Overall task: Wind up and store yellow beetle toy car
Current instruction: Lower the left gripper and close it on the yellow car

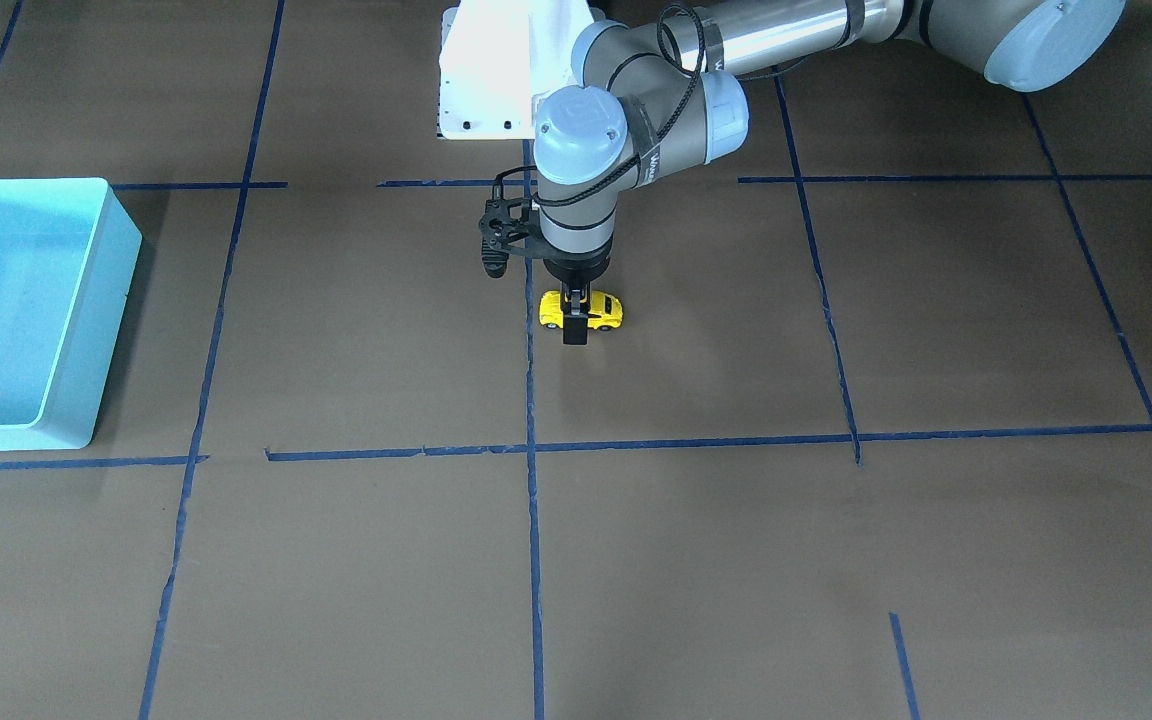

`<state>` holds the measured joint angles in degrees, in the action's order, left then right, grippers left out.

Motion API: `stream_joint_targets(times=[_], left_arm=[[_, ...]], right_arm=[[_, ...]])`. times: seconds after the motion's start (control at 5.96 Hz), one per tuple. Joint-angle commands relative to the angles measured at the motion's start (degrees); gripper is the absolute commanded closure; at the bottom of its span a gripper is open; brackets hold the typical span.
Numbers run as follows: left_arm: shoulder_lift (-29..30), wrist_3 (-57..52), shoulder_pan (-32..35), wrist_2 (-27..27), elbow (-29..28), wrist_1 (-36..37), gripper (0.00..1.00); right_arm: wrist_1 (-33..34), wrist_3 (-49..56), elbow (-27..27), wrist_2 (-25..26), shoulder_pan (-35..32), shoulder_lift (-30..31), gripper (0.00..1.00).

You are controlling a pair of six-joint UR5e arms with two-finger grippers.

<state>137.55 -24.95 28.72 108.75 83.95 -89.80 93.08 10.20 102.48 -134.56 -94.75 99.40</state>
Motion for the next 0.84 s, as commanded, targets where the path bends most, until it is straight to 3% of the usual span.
stream_joint_targets(times=[0.0,0.67], left_arm=[[0.2,0.0,-0.9,0.0,-1.0,-0.1,0.00],[0.5,0.6,-1.3,-0.1,-3.4,-2.7,0.00]], right_arm=[[0.0,0.0,0.0,0.0,0.0,0.0,0.00],[0.0,0.1,0.0,0.0,0.0,0.0,0.00]])
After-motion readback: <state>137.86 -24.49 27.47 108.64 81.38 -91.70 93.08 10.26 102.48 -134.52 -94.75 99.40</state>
